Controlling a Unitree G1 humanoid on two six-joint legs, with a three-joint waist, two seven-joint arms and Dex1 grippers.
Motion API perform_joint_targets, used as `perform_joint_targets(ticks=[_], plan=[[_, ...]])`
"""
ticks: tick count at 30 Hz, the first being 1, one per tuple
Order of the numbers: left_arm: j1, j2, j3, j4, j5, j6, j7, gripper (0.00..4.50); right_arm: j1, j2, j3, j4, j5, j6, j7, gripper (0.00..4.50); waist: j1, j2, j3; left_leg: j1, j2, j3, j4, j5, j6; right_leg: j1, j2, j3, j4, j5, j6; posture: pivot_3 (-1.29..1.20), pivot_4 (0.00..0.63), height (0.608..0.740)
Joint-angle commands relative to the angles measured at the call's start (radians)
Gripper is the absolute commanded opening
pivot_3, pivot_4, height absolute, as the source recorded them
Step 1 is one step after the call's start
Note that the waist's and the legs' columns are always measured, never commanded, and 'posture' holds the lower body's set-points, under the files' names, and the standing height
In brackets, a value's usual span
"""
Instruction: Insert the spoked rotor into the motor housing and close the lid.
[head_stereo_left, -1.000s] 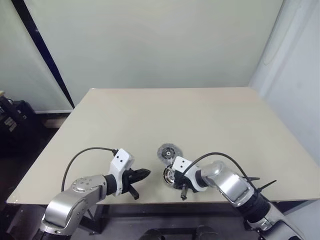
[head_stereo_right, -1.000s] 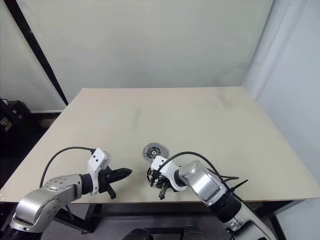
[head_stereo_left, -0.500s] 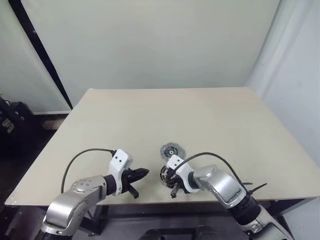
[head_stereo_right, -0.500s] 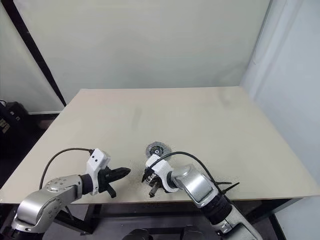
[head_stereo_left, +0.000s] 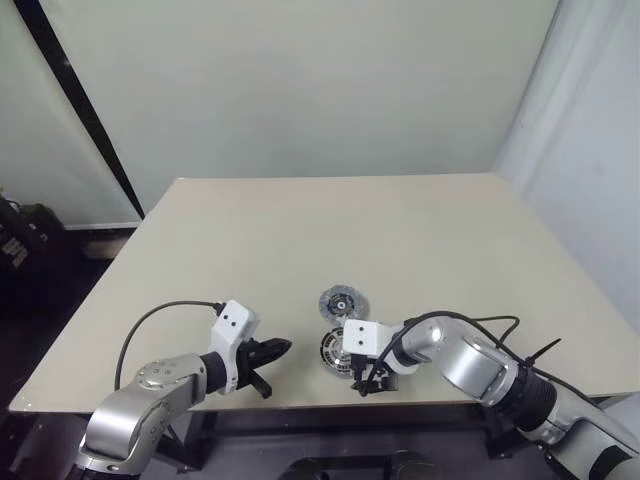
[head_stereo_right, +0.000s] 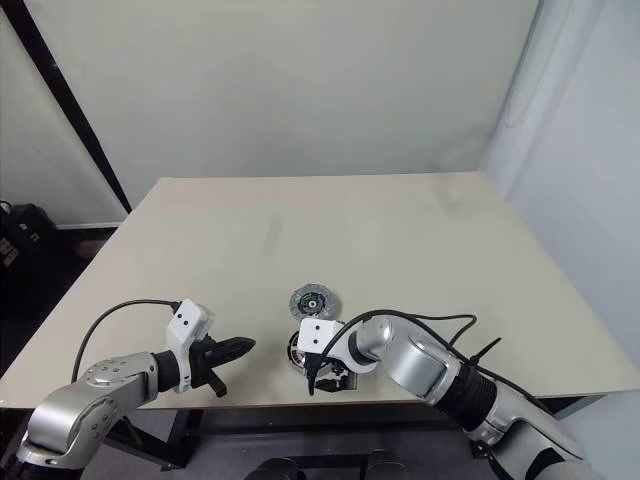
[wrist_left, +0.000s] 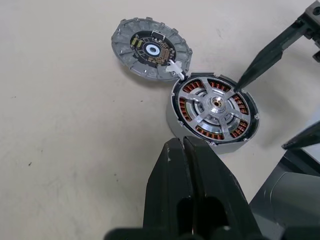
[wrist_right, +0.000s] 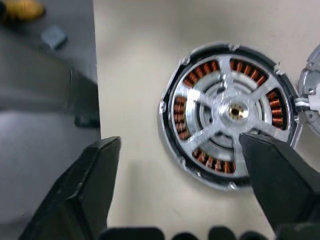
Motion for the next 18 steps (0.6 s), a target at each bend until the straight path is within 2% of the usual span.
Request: perform_joint_targets(ticks=[1,8,9,11,18], plan=[[-0.013,0.002,0.017,-0.014,0.003,-0.008,-0.003,0.00,-0.041,-0.011,0.015,0.013,-0.039,-0.053,0.039,4.17,0.000,0.000,0.000,0.000,0.000,0.000,0.000,0.000,0.000,0.000,0.000,0.000,0.000,0.000,0.000,0.00,0.000,0.740],[-0.006,0.004,0.014,-0.022,0.005,-0.006,-0.001,0.00,-0.036,0.004,0.020,0.078,-0.084,-0.101,0.063,4.17,0.000,0.000,0.000,0.000,0.000,0.000,0.000,0.000,0.000,0.000,0.000,0.000,0.000,0.000,0.001,0.00,0.000,0.740],[-0.005,0.005,0.015,-0.023,0.005,-0.005,-0.001,0.00,-0.031,0.008,0.020,0.090,-0.091,-0.109,0.061,4.01,0.000,0.000,0.000,0.000,0.000,0.000,0.000,0.000,0.000,0.000,0.000,0.000,0.000,0.000,0.001,0.00,0.000,0.740],[-0.003,0.006,0.015,-0.026,0.005,-0.004,0.000,0.00,-0.020,0.017,0.016,0.109,-0.102,-0.115,0.055,3.61,0.000,0.000,0.000,0.000,0.000,0.000,0.000,0.000,0.000,0.000,0.000,0.000,0.000,0.000,0.001,0.00,0.000,0.740],[0.000,0.008,0.015,-0.032,0.006,0.000,0.004,0.00,0.015,0.048,-0.017,0.109,-0.114,-0.085,0.044,1.11,0.000,-0.001,-0.001,0.000,0.000,0.000,0.000,0.000,0.000,0.000,0.000,0.000,0.000,0.000,0.001,0.00,0.000,0.740]])
